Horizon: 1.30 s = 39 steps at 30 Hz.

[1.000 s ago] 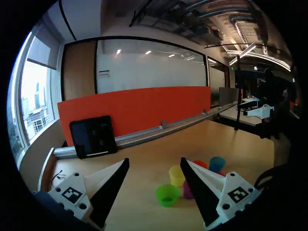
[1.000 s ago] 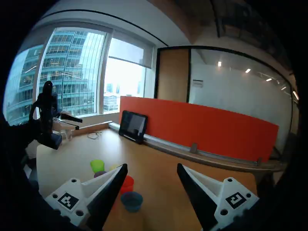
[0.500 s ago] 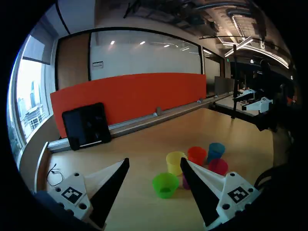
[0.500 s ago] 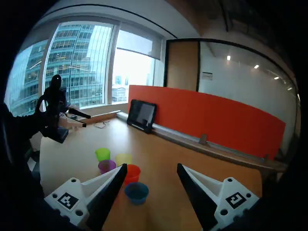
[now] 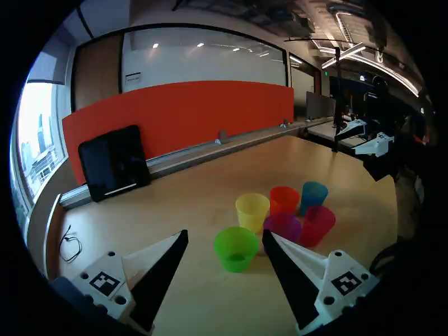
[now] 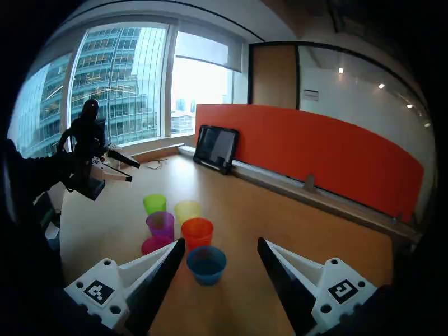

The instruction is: Pour water

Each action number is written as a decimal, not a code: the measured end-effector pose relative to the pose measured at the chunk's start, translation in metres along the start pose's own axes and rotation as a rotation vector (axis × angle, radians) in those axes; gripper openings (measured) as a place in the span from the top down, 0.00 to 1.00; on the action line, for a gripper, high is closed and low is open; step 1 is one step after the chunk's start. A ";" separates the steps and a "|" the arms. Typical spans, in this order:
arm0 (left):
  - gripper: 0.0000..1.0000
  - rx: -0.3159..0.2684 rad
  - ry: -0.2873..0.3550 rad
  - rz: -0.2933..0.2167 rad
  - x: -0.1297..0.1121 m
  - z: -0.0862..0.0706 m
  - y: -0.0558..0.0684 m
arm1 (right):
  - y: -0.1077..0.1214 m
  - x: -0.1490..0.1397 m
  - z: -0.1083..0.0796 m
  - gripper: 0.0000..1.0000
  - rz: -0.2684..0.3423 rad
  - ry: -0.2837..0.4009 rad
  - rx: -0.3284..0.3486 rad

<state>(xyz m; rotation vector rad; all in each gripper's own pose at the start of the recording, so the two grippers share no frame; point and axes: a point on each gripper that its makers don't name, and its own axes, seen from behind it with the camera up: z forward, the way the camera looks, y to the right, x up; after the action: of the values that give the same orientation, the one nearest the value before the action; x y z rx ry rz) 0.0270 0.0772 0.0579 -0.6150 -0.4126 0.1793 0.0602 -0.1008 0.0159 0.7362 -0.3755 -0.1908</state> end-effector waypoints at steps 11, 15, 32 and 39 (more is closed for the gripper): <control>0.01 -0.035 -0.076 -0.001 -0.033 0.013 0.006 | -0.006 -0.038 0.020 0.00 -0.004 -0.063 0.036; 0.01 -0.051 -0.102 0.006 -0.045 0.018 0.008 | -0.007 -0.050 0.026 0.00 -0.004 -0.084 0.043; 0.01 -0.084 -0.202 0.011 -0.084 0.047 0.012 | -0.013 -0.089 0.048 0.00 -0.004 -0.155 0.068; 0.01 -0.094 -0.212 0.009 -0.088 0.061 0.012 | -0.013 -0.099 0.056 0.00 -0.002 -0.175 0.075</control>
<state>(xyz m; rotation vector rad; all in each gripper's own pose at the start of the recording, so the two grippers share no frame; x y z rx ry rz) -0.0793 0.0936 0.0678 -0.6934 -0.6253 0.2357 -0.0534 -0.1153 0.0191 0.7960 -0.5505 -0.2448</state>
